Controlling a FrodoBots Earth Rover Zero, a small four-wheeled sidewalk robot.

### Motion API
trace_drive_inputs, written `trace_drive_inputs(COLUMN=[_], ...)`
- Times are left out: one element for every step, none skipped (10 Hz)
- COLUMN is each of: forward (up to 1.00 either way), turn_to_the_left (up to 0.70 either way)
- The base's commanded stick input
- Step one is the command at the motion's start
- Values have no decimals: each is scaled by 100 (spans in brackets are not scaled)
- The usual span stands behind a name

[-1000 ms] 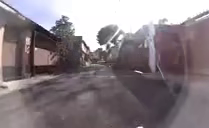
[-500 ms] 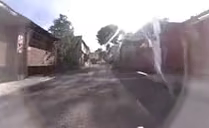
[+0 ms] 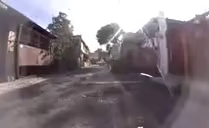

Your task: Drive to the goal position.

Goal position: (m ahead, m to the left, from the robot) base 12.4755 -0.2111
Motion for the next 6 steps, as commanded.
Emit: trace_drive_inputs(forward=[100, 100, 100, 100, 100, 100], turn_to_the_left=[0, 0, 0, 0, 0, 0])
